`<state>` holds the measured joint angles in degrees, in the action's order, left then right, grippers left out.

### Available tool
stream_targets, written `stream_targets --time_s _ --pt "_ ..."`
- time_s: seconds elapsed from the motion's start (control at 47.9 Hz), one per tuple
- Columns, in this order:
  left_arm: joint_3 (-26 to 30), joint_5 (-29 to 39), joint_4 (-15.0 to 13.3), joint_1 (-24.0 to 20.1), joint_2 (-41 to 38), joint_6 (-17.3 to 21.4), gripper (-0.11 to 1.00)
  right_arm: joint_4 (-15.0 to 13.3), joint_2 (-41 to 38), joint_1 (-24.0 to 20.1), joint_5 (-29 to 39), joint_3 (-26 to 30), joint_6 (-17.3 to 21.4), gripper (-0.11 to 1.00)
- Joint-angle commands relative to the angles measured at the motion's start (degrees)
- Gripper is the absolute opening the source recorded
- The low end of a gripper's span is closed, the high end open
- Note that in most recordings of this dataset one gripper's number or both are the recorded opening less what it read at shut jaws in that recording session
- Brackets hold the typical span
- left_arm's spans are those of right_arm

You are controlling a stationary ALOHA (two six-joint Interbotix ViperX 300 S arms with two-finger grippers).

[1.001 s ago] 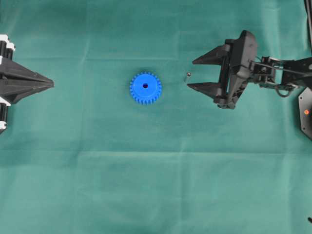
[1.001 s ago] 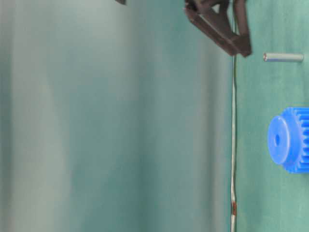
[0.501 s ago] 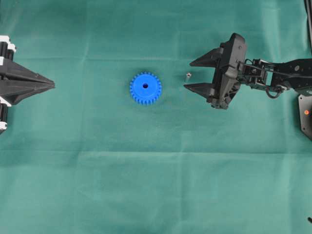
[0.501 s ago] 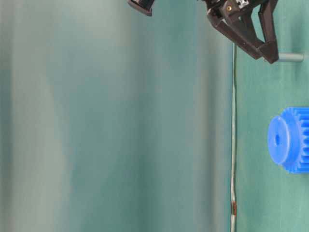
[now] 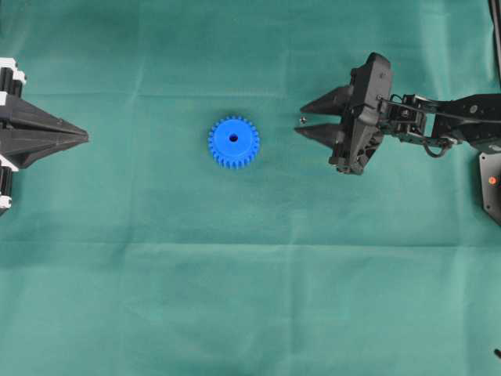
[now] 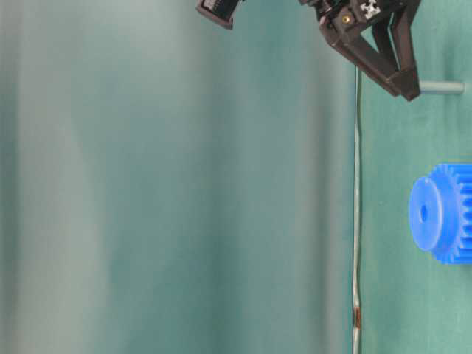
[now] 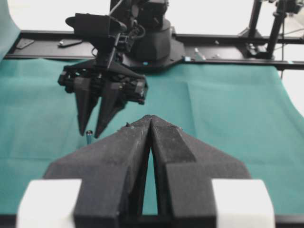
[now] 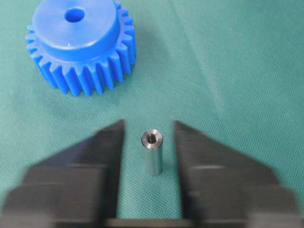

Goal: Insert the shaft placed at a random location into the center hole of the medium gear at another random location.
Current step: 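Lower the open right gripper around the silver shaft, then close the right gripper on the shaft and lift it upright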

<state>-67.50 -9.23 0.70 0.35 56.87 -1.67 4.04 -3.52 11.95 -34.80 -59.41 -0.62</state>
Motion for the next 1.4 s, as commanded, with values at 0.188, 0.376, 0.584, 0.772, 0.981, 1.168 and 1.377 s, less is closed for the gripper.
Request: stream_targets --time_s 0.188,0.376,0.584,0.772,0.981,1.168,1.377 --pt "1.32 -0.09 0.18 0.09 -0.18 -0.09 0.0 0.09 0.62 0.18 1.05 0.97 -0.44 0.13" --pt "1.32 -0.09 0.18 0.09 -0.18 -0.09 0.0 0.09 0.62 0.18 0.79 0.97 -0.44 0.13" --pt "1.32 -0.09 0.18 0.09 -0.18 -0.09 0.0 0.18 1.76 0.18 1.05 1.14 -0.44 0.13" --pt "1.32 -0.09 0.18 0.09 -0.18 -0.09 0.0 0.09 7.03 0.44 4.66 1.58 -0.44 0.13" --pt "1.41 0.18 0.18 0.09 -0.09 -0.09 0.0 0.09 12.48 0.44 12.04 3.25 -0.44 0.13" --pt "1.41 0.18 0.18 0.09 -0.09 -0.09 0.0 0.09 13.71 0.53 13.89 3.69 -0.44 0.13" --pt "1.32 0.35 0.09 0.09 -0.09 -0.09 0.0 0.0 13.8 0.44 13.97 3.69 -0.44 0.13"
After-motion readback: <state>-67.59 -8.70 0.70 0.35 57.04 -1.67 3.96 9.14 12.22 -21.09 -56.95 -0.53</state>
